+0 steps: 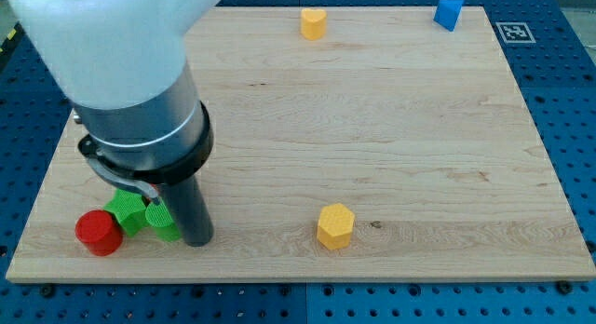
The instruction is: Move the hexagon towards the bottom right
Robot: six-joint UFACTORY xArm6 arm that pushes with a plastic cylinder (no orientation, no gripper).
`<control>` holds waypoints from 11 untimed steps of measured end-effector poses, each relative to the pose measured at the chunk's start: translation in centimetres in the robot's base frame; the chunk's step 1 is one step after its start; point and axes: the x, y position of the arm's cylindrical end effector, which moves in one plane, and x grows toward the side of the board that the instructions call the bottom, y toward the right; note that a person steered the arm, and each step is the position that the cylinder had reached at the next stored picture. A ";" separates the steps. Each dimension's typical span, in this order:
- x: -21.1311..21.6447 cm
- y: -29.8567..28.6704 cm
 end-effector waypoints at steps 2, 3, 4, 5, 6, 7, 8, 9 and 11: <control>0.6 6.4; 0.7 9.1; 0.7 9.6; 0.7 9.7; -0.2 10.6; -1.6 11.3; -1.4 13.4; -1.0 14.6; 0.0 14.6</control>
